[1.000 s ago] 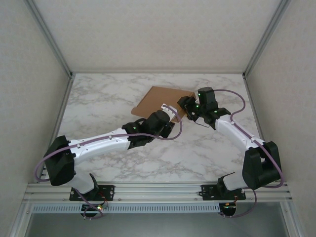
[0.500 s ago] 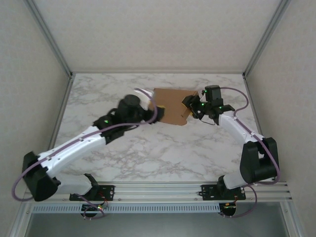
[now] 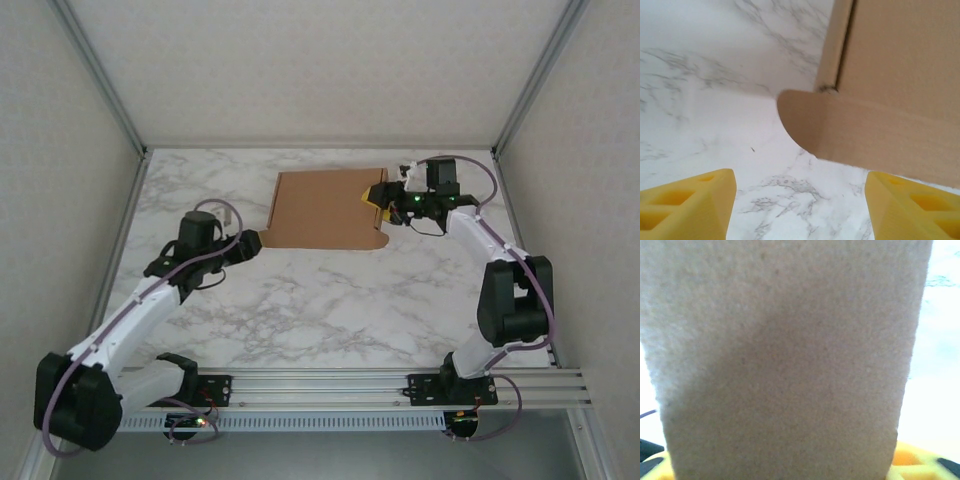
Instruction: Fold the paper box
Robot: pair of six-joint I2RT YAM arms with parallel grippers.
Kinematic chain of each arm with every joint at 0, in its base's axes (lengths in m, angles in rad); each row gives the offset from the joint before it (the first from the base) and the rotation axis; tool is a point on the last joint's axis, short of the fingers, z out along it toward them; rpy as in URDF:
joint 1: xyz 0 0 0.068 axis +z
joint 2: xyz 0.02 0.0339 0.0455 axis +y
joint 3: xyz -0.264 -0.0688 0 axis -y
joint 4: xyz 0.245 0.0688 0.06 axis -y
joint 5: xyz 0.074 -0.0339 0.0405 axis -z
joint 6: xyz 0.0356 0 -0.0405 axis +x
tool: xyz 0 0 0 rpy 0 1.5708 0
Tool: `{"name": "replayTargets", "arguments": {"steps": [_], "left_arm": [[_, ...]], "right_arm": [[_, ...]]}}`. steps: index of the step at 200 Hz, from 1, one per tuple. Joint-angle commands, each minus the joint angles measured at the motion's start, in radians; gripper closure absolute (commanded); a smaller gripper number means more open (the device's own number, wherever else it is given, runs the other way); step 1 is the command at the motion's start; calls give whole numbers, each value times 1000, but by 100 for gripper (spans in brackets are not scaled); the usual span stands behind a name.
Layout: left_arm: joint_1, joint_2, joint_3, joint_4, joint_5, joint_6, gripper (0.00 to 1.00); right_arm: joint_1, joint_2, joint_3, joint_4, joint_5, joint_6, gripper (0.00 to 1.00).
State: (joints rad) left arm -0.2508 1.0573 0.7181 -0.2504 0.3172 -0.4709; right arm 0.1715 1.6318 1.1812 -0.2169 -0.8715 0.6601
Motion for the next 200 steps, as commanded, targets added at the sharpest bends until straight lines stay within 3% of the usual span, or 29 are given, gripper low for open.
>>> {"name": "replayTargets", "arguments": {"steps": [1, 56, 122, 177, 200], "left_arm": [[10, -59, -41, 27, 121, -54, 29], [38, -39, -51, 76, 203, -62, 28], [38, 6, -39, 133, 232, -80, 32], [30, -43, 35, -18, -26, 10, 36], [19, -56, 44, -28, -35, 21, 36]], "right_arm": [[-9, 40, 46, 39, -146, -36, 63], [-9, 111, 96, 44, -253, -55, 64], [4, 117, 59, 73, -249, -47, 65], [6, 114, 65, 18, -201, -80, 65], [6, 112, 63, 25, -197, -74, 64]]}}
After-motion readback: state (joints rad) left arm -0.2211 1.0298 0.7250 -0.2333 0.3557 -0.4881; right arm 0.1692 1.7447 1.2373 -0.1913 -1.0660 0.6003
